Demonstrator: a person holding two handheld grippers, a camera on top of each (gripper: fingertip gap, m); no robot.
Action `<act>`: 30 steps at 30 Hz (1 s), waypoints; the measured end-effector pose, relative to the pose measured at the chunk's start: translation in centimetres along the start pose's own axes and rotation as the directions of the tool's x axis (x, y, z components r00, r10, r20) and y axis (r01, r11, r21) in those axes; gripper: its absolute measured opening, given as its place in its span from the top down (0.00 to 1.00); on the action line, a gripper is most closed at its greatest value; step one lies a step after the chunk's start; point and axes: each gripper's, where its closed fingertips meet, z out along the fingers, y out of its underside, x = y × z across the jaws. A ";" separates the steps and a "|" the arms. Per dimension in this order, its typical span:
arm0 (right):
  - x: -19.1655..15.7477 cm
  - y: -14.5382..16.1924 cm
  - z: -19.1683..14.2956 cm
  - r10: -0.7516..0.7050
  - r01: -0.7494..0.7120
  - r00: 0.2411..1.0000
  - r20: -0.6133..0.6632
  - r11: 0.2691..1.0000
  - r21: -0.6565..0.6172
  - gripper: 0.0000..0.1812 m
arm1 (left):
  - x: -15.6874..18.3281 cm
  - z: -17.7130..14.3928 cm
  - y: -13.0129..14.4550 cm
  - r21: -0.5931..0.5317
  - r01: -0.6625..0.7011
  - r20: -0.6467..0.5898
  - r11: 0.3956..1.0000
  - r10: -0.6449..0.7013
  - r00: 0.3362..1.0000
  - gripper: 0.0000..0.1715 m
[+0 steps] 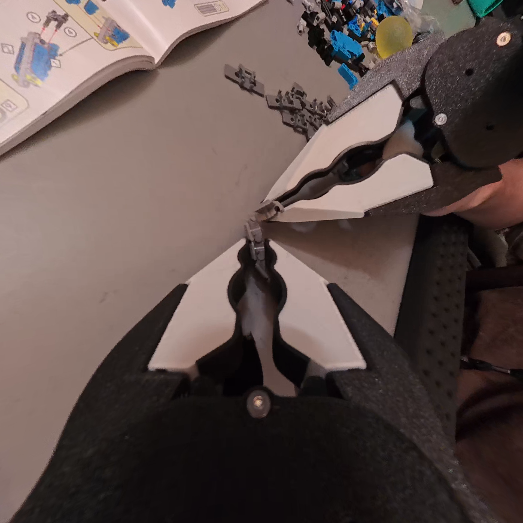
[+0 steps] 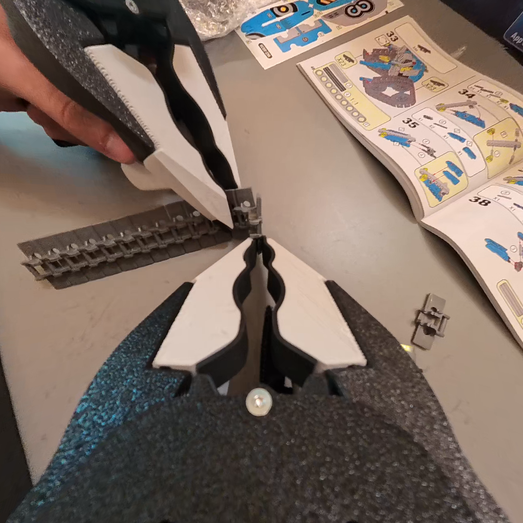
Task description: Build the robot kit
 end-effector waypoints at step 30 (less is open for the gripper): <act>0.2 0.6 0.6 -0.050 0.235 0.878 0.476 0.912 -0.337 0.98 | 0.0 0.3 0.0 0.006 -0.105 -0.076 0.994 0.105 0.992 0.94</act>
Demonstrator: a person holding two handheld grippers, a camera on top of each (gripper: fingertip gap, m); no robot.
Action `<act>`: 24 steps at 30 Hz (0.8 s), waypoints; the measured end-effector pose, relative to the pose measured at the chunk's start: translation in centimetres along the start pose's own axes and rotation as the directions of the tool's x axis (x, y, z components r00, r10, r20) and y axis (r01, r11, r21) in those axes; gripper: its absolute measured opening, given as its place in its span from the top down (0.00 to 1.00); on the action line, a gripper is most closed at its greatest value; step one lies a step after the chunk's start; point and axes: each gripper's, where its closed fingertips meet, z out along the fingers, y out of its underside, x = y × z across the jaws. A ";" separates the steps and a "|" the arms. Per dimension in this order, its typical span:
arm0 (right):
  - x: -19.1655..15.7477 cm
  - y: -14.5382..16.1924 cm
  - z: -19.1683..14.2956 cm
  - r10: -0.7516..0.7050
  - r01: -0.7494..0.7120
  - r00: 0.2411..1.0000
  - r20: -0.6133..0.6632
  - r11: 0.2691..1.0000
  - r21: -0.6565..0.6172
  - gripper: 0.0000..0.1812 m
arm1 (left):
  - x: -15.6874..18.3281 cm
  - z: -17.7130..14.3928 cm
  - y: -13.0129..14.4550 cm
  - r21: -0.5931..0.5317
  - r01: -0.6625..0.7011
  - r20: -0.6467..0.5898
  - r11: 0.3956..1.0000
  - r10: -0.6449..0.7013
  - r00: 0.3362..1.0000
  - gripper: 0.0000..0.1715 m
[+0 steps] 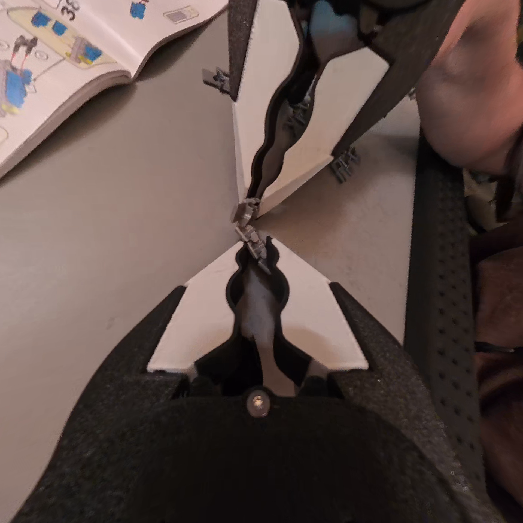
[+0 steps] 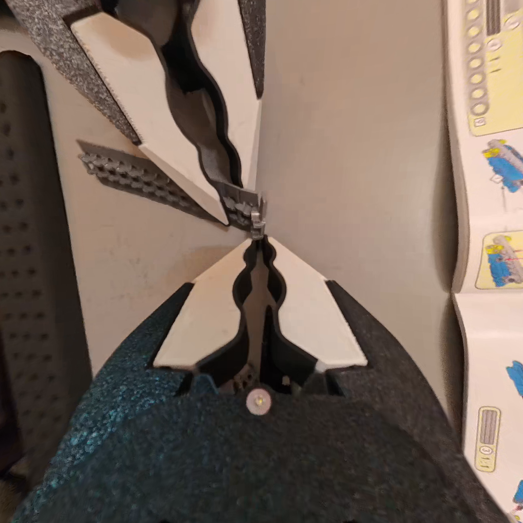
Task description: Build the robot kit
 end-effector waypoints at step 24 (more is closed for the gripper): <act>0.5 0.0 0.4 0.068 -0.077 0.983 -0.173 0.996 -0.048 0.98 | -0.6 -0.1 0.1 -0.001 0.201 -0.071 0.980 -0.200 0.977 0.93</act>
